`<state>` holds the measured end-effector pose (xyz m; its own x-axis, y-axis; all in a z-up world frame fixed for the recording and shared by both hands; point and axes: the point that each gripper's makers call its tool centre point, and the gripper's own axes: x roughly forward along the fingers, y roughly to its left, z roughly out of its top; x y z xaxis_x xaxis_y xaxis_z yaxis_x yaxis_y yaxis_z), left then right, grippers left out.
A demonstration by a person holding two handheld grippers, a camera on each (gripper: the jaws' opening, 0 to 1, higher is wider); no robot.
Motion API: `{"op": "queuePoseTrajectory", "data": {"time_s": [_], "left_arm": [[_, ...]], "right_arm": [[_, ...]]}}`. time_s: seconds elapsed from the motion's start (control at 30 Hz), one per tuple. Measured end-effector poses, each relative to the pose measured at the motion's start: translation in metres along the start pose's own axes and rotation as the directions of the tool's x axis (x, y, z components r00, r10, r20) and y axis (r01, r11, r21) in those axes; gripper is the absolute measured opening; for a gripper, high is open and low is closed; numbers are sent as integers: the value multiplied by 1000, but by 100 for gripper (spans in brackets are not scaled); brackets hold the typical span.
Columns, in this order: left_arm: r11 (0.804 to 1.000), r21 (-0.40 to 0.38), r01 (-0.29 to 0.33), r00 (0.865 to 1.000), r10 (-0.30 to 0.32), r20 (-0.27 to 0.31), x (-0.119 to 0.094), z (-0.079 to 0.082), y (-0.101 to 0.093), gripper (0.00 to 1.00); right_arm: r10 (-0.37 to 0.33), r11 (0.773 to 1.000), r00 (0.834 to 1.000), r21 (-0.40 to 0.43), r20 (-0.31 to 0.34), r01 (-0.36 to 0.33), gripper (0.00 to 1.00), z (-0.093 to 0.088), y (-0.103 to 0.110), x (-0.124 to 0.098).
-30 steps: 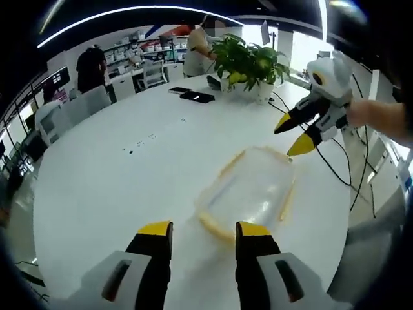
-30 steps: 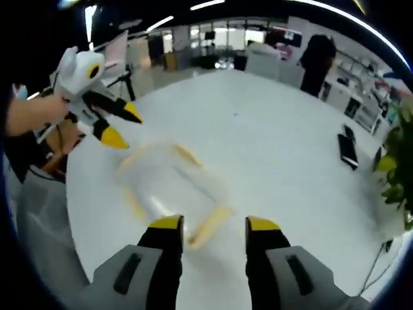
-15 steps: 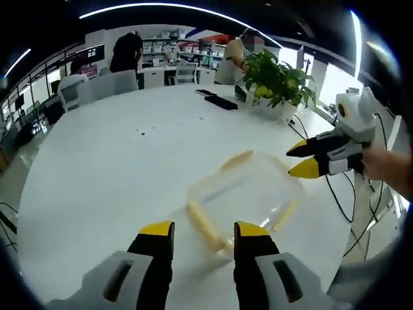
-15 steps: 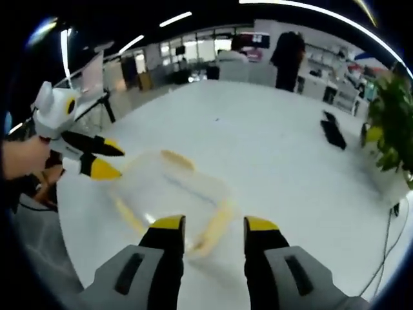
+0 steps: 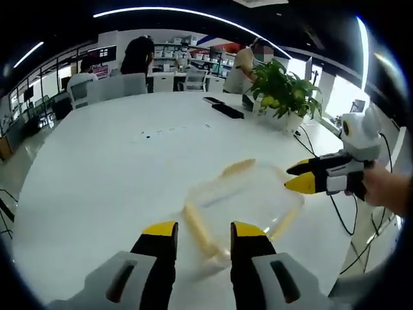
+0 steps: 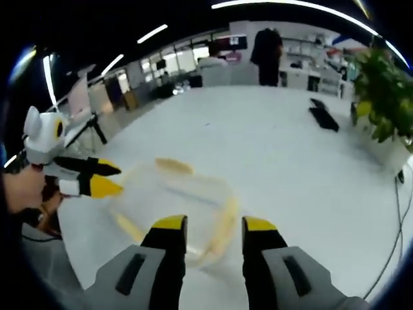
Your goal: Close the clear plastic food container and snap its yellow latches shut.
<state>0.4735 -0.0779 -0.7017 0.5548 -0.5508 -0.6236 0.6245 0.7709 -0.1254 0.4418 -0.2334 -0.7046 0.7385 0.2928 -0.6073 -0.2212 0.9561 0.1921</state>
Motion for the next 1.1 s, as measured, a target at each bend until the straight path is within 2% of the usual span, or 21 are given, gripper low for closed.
{"op": "queuePoseTrajectory", "data": {"time_s": [0.27, 0.5, 0.57, 0.7, 1.1], "left_arm": [[999, -52, 13, 1000, -12, 4, 3, -4, -2, 26], [993, -116, 35, 999, -34, 9, 4, -5, -6, 25], [992, -124, 33, 999, -32, 12, 4, -6, -6, 26], [980, -192, 55, 998, -53, 18, 6, -8, -11, 26], [978, -205, 48, 999, -44, 24, 6, -8, -11, 27]], "right_arm": [[6, 995, 1000, 98, 19, -8, 30, -2, 0, 1], [19, 980, 999, 199, 30, -25, 31, -5, 3, 3], [18, 979, 999, 201, 31, -24, 32, -6, 3, 3], [15, 976, 999, 217, 29, -21, 34, -7, 5, 3], [-33, 968, 999, 250, 35, 24, 33, -8, 10, -3]]}}
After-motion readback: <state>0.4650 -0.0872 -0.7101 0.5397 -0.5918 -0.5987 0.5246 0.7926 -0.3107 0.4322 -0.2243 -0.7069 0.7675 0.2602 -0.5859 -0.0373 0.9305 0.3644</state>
